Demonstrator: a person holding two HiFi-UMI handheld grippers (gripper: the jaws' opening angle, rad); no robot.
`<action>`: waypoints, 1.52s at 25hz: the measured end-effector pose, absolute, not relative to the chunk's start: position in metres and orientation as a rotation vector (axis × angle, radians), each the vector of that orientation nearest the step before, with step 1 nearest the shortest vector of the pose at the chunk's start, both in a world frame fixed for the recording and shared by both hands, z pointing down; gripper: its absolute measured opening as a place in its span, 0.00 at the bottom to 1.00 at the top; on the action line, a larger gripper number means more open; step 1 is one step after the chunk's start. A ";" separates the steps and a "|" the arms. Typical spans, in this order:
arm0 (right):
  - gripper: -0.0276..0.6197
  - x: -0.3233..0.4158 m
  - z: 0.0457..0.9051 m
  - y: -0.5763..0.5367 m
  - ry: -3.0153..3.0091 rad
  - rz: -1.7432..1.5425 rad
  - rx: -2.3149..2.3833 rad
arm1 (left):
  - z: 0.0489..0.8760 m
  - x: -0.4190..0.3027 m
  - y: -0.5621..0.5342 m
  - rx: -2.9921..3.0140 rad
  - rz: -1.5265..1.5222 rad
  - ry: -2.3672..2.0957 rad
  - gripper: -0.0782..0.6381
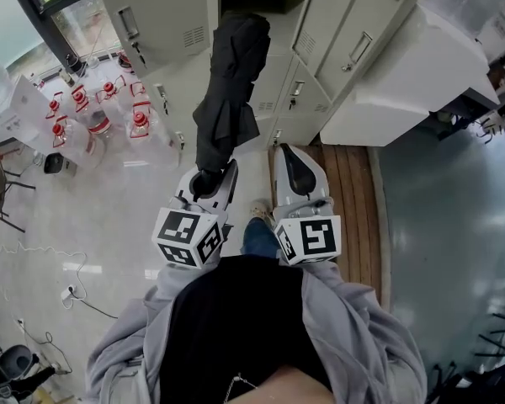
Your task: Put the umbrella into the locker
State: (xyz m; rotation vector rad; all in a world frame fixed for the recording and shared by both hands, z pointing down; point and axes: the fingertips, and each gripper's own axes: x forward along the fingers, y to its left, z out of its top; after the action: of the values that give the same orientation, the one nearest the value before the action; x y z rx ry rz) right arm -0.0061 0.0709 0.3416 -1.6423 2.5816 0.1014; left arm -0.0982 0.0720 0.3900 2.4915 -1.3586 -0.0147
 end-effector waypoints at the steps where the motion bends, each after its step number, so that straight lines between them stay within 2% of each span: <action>1: 0.05 -0.004 0.340 0.060 2.581 0.108 -1.639 | 0.389 -0.096 0.062 2.493 -0.017 -1.361 0.22; 21: 0.05 0.047 0.335 -0.159 2.717 0.129 -1.452 | 0.379 -0.032 -0.138 2.435 -0.042 -1.465 0.22; 38: 0.05 0.059 0.339 -0.213 2.738 0.085 -1.335 | 0.374 -0.021 -0.198 2.369 -0.040 -1.503 0.22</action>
State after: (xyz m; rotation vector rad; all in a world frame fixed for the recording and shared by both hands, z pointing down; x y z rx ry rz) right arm 0.0587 -0.2125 0.3390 -1.3346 2.7379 0.0847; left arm -0.0206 -0.1977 0.3735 2.3691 -1.5035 -0.0398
